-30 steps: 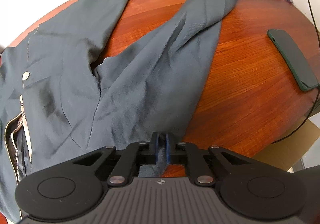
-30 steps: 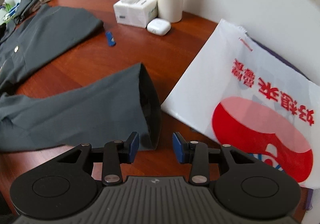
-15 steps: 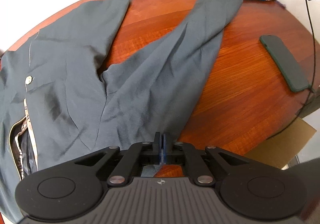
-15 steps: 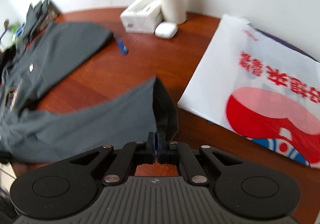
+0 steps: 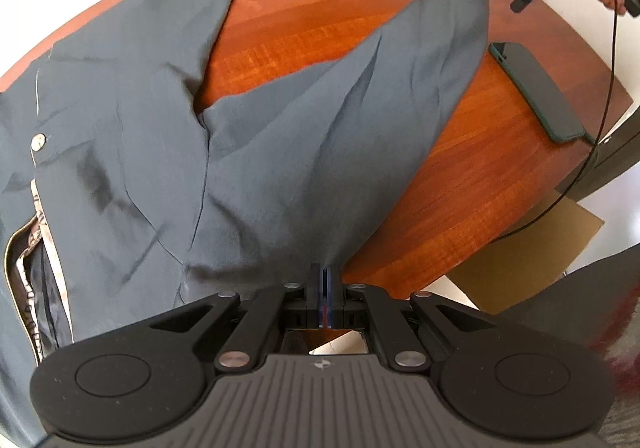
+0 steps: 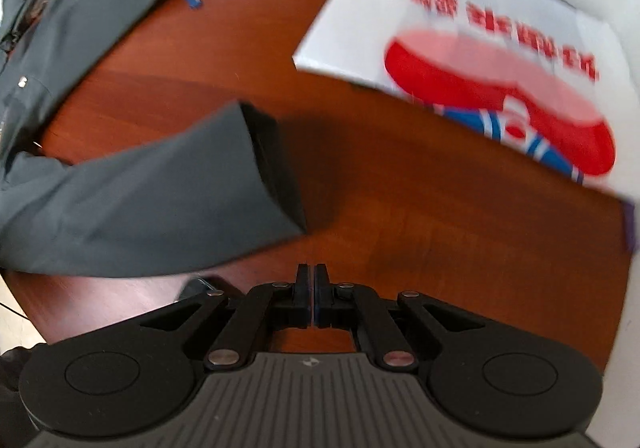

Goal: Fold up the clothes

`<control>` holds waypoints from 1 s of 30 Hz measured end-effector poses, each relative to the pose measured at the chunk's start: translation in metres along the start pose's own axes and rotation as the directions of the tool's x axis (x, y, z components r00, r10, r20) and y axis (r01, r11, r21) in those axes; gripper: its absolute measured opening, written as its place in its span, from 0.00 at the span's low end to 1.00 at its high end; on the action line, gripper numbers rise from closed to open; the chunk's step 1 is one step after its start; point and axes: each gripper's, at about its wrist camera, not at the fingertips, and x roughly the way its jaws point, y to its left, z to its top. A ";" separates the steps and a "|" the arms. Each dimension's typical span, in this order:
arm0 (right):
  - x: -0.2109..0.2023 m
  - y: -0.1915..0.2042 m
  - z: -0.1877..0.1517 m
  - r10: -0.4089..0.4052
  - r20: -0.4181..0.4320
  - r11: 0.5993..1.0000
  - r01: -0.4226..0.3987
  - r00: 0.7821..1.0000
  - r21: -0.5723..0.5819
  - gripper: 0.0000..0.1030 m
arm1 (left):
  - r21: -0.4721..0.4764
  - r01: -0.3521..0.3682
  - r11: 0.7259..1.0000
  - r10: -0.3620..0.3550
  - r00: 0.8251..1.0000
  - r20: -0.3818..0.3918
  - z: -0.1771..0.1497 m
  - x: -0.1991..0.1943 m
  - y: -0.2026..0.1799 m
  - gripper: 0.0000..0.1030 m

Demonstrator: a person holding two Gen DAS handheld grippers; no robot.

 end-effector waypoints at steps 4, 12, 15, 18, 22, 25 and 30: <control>-0.005 0.001 0.004 0.017 0.063 1.000 -0.018 0.998 0.014 0.33 | -0.011 0.026 1.000 -0.026 1.000 0.002 0.004 -0.006 0.001 0.06; -0.008 0.015 0.045 0.070 0.139 0.997 -0.067 0.988 -0.025 0.59 | -0.068 0.032 0.997 -0.027 0.997 0.069 0.008 -0.025 0.006 0.32; -0.001 0.024 0.061 0.089 0.127 0.995 -0.083 0.988 -0.048 0.59 | -0.119 0.012 0.993 -0.003 0.997 0.076 0.011 -0.022 0.012 0.37; 0.010 0.029 0.073 0.118 0.102 0.992 -0.113 0.988 -0.062 0.59 | -0.155 -0.018 0.988 0.030 0.997 0.075 0.014 -0.019 0.017 0.40; 0.018 0.032 0.078 0.168 0.064 0.985 -0.164 0.984 -0.060 0.04 | -0.196 -0.035 0.980 0.051 0.995 0.080 0.019 -0.019 0.024 0.43; 0.003 0.032 0.065 0.194 0.070 0.980 -0.191 0.978 -0.050 0.03 | -0.198 -0.040 0.979 0.057 0.995 0.083 0.019 -0.018 0.026 0.43; -0.022 0.030 0.036 0.227 0.074 0.974 -0.225 0.971 -0.030 0.03 | -0.174 -0.020 0.985 0.036 0.995 0.089 0.020 -0.016 0.026 0.43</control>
